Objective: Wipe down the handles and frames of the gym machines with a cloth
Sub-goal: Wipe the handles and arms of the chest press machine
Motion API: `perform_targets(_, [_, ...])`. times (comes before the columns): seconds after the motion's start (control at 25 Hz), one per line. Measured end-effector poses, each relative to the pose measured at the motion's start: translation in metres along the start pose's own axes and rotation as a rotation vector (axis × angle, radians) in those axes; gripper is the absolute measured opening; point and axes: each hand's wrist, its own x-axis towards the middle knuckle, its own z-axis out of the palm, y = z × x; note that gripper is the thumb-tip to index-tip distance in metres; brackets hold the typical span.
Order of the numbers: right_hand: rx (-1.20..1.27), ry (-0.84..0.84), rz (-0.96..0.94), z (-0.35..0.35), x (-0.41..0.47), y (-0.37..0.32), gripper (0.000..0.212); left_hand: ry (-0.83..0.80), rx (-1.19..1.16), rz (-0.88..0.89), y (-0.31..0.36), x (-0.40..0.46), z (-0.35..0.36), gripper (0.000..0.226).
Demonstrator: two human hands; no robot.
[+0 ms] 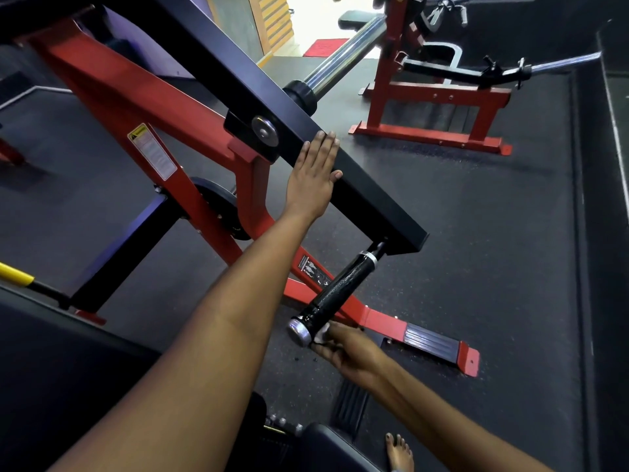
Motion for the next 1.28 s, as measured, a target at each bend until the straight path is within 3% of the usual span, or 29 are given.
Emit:
perform_targets(0.12, [-0.209, 0.139, -0.194, -0.008, -0.018, -0.033, 0.026, -0.004, 0.002, 0.004, 0.001, 0.0, 0.0, 0.058])
perform_targets(0.24, [-0.783, 0.455, -0.848, -0.02, -0.012, -0.081, 0.017, -0.004, 0.006, -0.003, 0.001, 0.0, 0.0, 0.058])
perform_targets(0.32, [-1.231, 0.428, -1.124, -0.02, 0.0, -0.092, 0.015, -0.017, 0.007, -0.009, 0.001, -0.001, -0.001, 0.058])
perform_targets(0.4, [-1.564, 0.301, -1.114, -0.019, 0.014, -0.082, 0.016, -0.02, 0.007, -0.009, 0.003, -0.002, -0.001, 0.058])
perform_targets(0.48, [-1.744, 0.25, -1.091, -0.006, 0.021, -0.062, 0.026, -0.019, 0.006, -0.007, 0.002, -0.001, -0.002, 0.057])
perform_targets(0.56, [-1.798, 0.189, -1.108, 0.013, 0.019, -0.046, 0.027, -0.033, -0.002, -0.007, 0.001, -0.001, -0.004, 0.057])
perform_targets(0.64, [-1.83, 0.012, -1.166, 0.022, 0.013, -0.034, 0.023, -0.052, 0.013, -0.013, 0.002, -0.002, -0.003, 0.057])
perform_targets(0.76, [-1.761, -0.299, -1.255, 0.006, -0.004, -0.024, 0.031, -0.084, 0.013, -0.018, 0.004, 0.0, -0.007, 0.057])
perform_targets(0.84, [-1.769, -0.365, -1.285, -0.014, -0.013, -0.031, 0.032, -0.128, 0.011, -0.018, 0.004, 0.0, -0.013, 0.058])
perform_targets(0.92, [-1.732, -0.218, -1.275, -0.03, -0.018, -0.05, 0.029, -0.188, -0.015, -0.041, 0.006, -0.001, -0.023, 0.058])
perform_targets(1.08, [-1.489, 0.365, -1.254, -0.043, -0.039, -0.103, 0.028, -0.229, -0.159, -0.085, 0.025, -0.026, -0.053, 0.054])
perform_targets(1.28, [-1.474, 0.604, -1.177, -0.025, -0.087, -0.134, 0.018, -0.226, -0.318, -0.118, 0.053, -0.091, -0.118, 0.039])
